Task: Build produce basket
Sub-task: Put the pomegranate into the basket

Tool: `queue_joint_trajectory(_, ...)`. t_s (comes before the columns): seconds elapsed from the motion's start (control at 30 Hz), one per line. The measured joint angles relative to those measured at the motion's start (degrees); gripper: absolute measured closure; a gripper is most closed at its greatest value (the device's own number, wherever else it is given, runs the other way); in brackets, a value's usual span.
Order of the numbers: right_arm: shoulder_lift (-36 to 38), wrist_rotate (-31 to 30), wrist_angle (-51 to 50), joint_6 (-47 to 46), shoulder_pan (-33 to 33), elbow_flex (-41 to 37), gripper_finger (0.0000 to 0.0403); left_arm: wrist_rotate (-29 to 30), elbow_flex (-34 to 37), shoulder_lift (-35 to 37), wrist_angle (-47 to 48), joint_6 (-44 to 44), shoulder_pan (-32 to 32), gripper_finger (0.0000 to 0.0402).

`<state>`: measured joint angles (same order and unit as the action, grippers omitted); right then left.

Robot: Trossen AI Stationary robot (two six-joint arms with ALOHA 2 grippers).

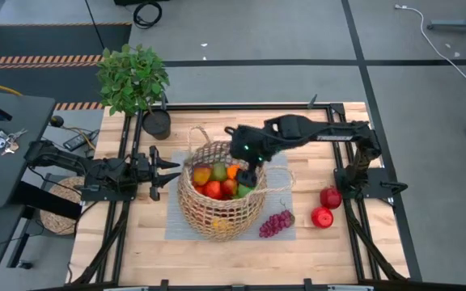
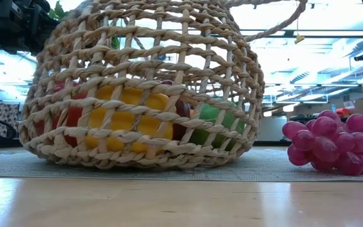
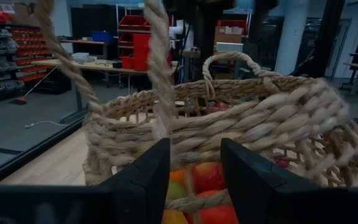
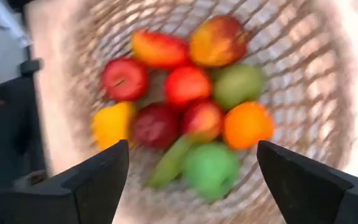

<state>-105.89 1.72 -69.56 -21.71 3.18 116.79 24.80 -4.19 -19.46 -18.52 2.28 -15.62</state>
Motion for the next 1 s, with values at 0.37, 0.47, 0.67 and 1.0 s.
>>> queue_joint_trajectory(0.37, 0.24, -5.24, 3.52, -15.02, 19.28, 2.23, 0.0049, 0.01, 0.00, -0.02, 0.00, 0.00, 0.01, 0.0249)
queue_joint_trajectory(0.47, 0.09, -9.62, 0.98, -24.35, 23.60, 0.46, 0.0049, 0.02, -0.01, -0.01, 0.00, 0.00, 0.00, 0.0252)
queue_joint_trajectory(0.67, 0.09, -13.99, -12.83, -46.25, 30.98, -3.01, 0.0055, 0.00, 0.00, 0.00, 0.00, 0.00, 0.01, 0.0252)
queue_joint_trajectory(1.0, 0.31, -9.60, -20.43, -65.63, 38.04, -9.38, 0.0057, 0.02, 0.00, 0.00, 0.00, 0.00, 0.00, 0.0254)
